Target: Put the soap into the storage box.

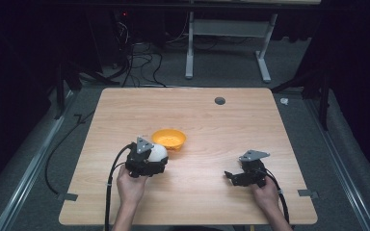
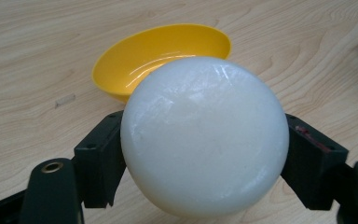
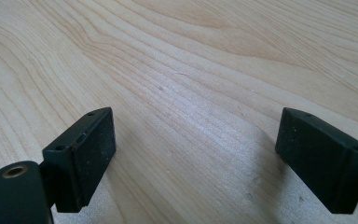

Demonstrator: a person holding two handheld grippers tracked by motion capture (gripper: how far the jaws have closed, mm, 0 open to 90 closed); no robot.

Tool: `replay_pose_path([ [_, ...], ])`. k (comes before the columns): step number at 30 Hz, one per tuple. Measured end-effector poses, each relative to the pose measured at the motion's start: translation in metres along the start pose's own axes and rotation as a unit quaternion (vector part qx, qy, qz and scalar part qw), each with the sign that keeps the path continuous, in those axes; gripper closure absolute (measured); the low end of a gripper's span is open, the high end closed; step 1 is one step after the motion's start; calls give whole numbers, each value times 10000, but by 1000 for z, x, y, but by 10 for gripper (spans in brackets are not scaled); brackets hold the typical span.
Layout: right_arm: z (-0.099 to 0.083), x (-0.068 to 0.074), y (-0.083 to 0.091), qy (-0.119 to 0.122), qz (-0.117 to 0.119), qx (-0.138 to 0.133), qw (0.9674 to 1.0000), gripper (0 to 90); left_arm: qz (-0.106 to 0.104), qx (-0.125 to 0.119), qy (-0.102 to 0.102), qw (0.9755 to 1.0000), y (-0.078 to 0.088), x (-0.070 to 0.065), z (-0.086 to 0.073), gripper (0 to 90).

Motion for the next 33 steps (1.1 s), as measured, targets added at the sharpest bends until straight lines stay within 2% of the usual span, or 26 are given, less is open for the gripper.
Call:
replay_pose_path([
  [2, 0, 0, 0, 1, 6, 5, 10000, 127, -48, 4, 17, 10000, -1, 1, 2, 245],
  [10, 0, 0, 0, 2, 6, 5, 10000, 128, -26, -18, -33, 10000, -4, 0, 11, 244],
  [16, 0, 0, 0, 5, 8, 3, 10000, 127, -6, -11, -99, 10000, -7, 2, 24, 245],
  [18, 0, 0, 0, 6, 8, 2, 10000, 127, -55, -18, -71, 10000, -8, 4, 27, 244],
  [33, 0, 0, 0, 24, 11, -11, 10000, 128, -37, 115, -22, 9999, -24, 11, 43, 244],
])
Point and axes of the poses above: each handheld gripper's, and its own axes: y roughly backward along the jaws, z roughly out of its top, x roughly to its left, the point moved 1 cm from there along -y, roughly forward along the jaws, and after that the axes turned 9 degrees about -z, right-handed, at the moved point
